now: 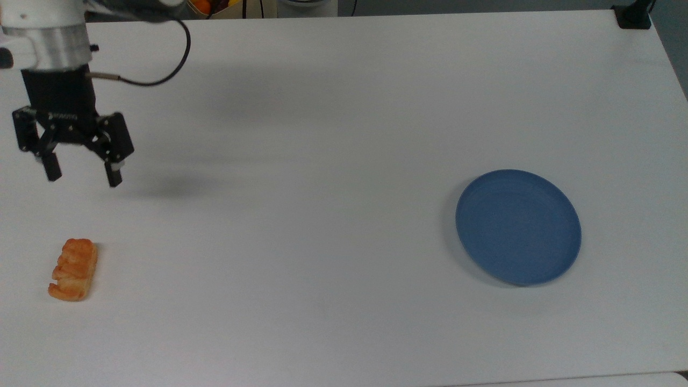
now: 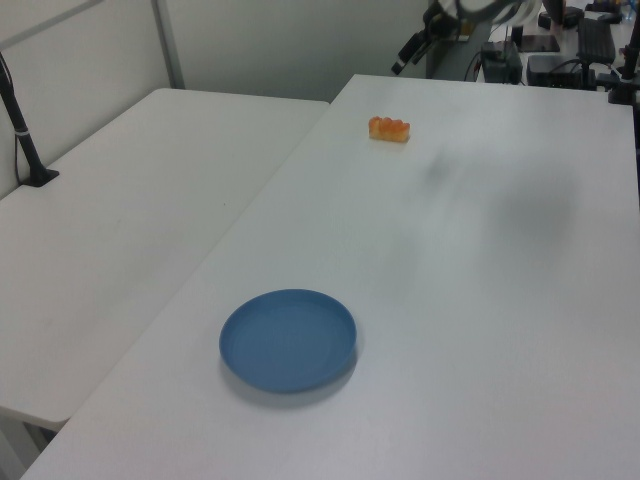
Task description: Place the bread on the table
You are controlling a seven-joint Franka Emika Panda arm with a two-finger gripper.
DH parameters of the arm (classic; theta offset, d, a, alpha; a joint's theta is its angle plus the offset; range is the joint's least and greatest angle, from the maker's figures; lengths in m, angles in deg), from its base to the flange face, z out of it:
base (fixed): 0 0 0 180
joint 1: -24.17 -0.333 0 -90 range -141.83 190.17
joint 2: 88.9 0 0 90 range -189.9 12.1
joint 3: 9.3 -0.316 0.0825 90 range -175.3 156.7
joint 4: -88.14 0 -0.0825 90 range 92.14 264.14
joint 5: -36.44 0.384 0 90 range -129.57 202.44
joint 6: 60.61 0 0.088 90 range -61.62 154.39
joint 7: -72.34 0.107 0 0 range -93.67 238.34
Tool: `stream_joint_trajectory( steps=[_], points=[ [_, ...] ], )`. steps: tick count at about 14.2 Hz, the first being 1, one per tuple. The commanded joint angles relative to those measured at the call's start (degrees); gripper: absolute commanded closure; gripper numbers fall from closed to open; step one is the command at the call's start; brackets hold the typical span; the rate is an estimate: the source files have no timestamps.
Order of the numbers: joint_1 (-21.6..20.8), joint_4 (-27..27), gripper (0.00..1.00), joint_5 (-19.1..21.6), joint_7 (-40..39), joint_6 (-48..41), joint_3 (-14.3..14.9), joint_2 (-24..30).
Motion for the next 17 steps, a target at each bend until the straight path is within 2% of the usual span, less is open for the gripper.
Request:
stream_joint_trajectory(
  steps=[1, 3, 5, 8, 9, 11, 13, 17],
  points=[
    [-0.47, 5.88, 0.00, -0.03, 12.14, -20.61, 0.21, 13.48],
    [-2.58, 6.06, 0.00, -4.92, 23.72, -35.71, 0.38, 20.06],
    [-8.01, 6.23, 0.00, -9.94, 27.37, -48.91, 0.38, 24.56],
    [-13.64, 6.23, 0.00, -11.37, 30.71, -60.01, 0.38, 28.35],
    [-16.97, 6.32, 0.00, -11.46, 32.98, -62.21, 0.38, 29.58],
    [-21.02, 7.02, 0.00, -11.46, 36.77, -63.81, 0.38, 30.03],
    [-23.76, 8.77, 0.00, -11.46, 37.14, -63.12, 0.47, 30.55],
    [-25.79, 11.85, 0.00, -11.72, 34.61, -53.92, 1.26, 29.59]
  ],
)
